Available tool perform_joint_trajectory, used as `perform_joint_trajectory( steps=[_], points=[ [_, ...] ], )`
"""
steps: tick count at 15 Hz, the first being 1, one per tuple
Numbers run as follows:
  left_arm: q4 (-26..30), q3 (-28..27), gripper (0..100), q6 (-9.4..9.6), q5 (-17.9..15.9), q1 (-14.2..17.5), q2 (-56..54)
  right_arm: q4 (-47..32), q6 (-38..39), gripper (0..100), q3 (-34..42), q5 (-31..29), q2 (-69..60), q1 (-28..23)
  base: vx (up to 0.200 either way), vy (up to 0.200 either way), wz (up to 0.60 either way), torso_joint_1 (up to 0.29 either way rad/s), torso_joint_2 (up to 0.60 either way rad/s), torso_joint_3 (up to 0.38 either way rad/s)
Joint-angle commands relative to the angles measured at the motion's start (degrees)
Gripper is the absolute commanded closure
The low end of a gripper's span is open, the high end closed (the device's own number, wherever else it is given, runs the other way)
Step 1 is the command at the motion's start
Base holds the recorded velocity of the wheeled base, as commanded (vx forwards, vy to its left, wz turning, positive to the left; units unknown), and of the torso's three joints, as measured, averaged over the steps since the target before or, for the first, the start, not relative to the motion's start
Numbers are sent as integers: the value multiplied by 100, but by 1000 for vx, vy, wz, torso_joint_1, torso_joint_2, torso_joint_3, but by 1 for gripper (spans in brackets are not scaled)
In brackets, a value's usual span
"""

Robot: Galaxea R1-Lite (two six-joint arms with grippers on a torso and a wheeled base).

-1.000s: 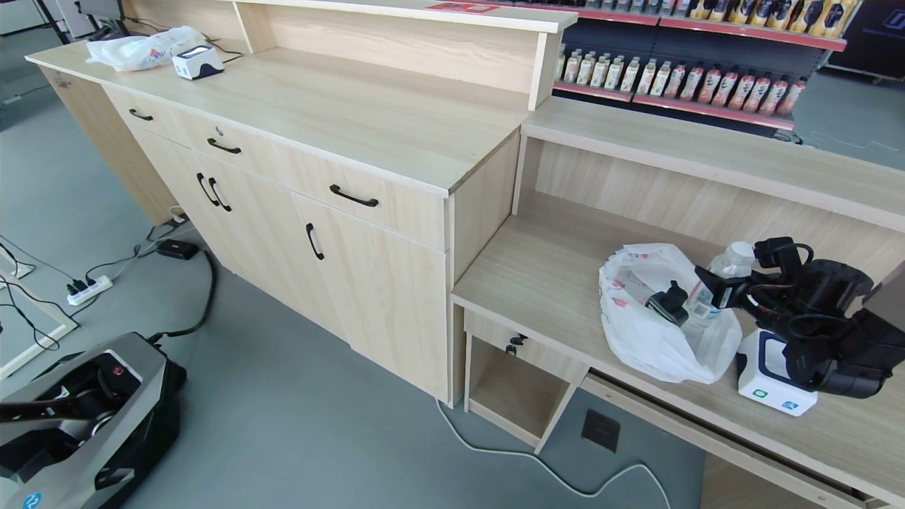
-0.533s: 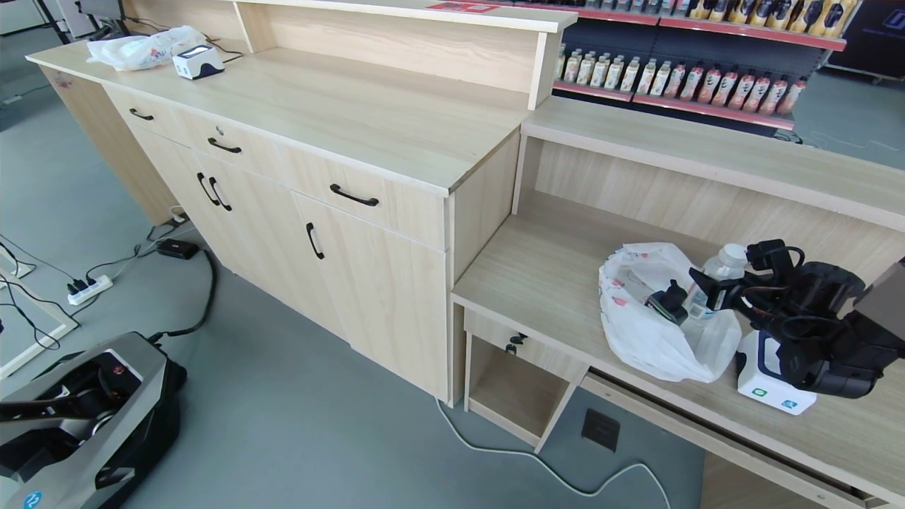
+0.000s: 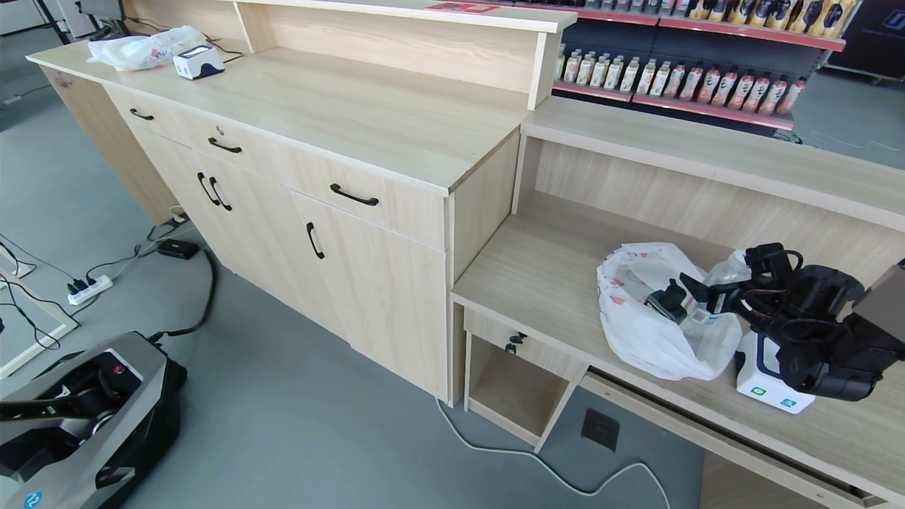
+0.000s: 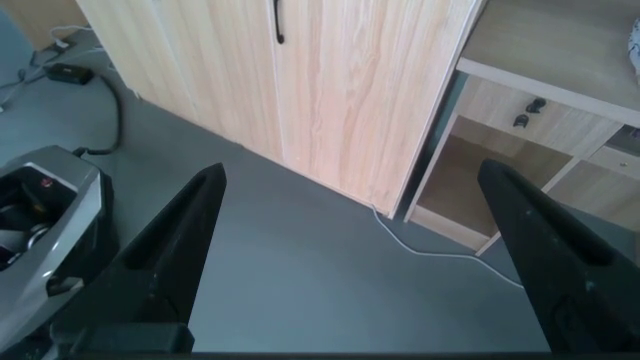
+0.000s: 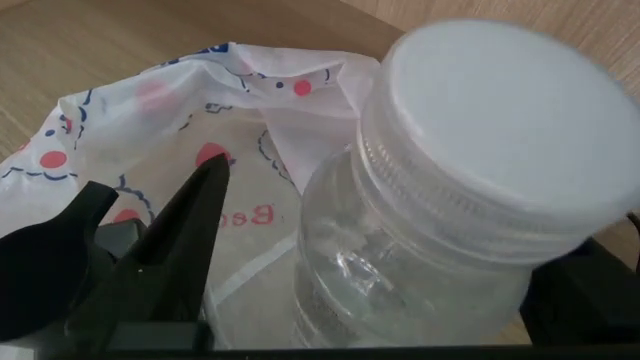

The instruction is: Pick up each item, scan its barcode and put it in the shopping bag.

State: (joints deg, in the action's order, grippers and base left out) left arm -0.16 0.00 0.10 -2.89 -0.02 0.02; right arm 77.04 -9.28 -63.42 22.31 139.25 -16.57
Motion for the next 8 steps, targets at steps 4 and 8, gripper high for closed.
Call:
perform_joint_trajectory(
  steps=[4, 8],
  points=[
    [-2, 0, 0, -1, -1, -6, -2, -102, -4, 0, 13, 309, -460, 4, 0, 0, 0, 0, 0, 0],
    [-2, 0, 0, -1, -1, -6, -2, -673, -338, 0, 804, 503, -2403, 4, 0, 0, 0, 0, 0, 0]
  ],
)
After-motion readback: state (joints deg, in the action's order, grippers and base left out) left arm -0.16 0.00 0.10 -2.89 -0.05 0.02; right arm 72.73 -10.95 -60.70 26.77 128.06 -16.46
